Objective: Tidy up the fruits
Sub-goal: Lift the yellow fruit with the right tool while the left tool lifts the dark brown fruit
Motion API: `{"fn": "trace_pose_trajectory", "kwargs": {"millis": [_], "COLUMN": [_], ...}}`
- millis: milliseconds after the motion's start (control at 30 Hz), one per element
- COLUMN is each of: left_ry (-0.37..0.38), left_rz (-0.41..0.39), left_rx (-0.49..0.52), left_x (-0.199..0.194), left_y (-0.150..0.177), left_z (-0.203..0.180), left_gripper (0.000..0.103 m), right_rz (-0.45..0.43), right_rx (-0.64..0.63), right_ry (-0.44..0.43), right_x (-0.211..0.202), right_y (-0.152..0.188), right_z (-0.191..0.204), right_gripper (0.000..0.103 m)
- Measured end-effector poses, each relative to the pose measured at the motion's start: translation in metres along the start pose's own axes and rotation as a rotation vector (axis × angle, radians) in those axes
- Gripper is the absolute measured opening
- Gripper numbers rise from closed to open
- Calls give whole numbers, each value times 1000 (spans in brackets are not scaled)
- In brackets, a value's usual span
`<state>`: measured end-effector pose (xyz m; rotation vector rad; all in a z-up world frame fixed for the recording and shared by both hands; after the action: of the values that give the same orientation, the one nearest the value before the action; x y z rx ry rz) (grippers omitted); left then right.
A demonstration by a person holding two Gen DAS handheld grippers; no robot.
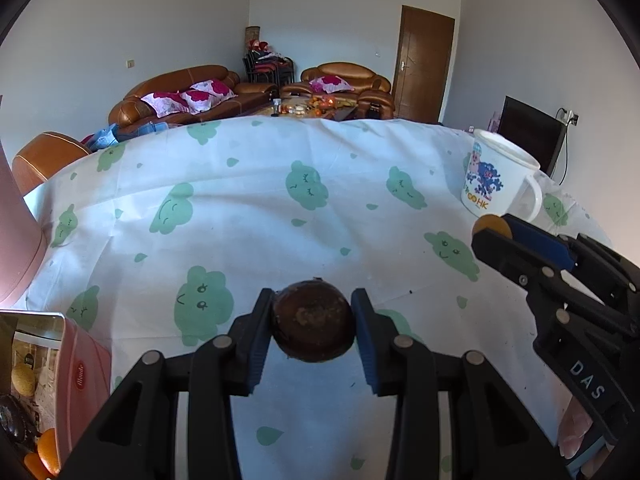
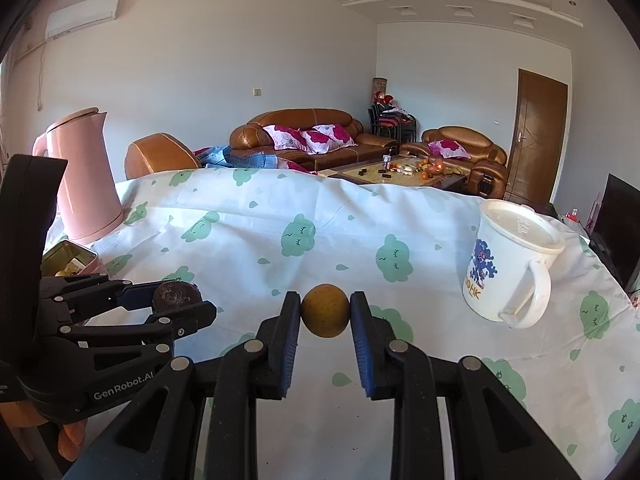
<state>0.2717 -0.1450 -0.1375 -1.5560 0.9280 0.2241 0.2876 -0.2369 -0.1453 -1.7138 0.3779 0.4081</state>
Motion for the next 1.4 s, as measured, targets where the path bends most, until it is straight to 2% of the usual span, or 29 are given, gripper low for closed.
{"fn": "trace_pose_trajectory", "kwargs": {"millis": [733,1400], "left_ry": [-64,-82], "left_rz": [-125,-190], "left_rx": [76,68], "left_x": [-32,-49], "left_y": [-5,-5], "left_z": [-8,-5], "left_gripper": [40,40], "right_rz": [-109,-187], "right_rx": [-24,-54], "right_ry": [-7,-16], "right_x": [-23,-43], "right_y": [-7,-8], "right_z": [9,16], "right_gripper": [27,27]}}
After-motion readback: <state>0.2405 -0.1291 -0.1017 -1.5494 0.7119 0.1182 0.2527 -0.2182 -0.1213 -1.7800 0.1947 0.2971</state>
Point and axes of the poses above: each gripper's, at about its wrist camera, not at the fingertips, and x roughly the way its jaws point, z to its left, y to its underside, the point moved 9 cm from there along x, roughly the way its jaws point, and after that the axes turned 15 degrees about y, right-handed, at the moved point
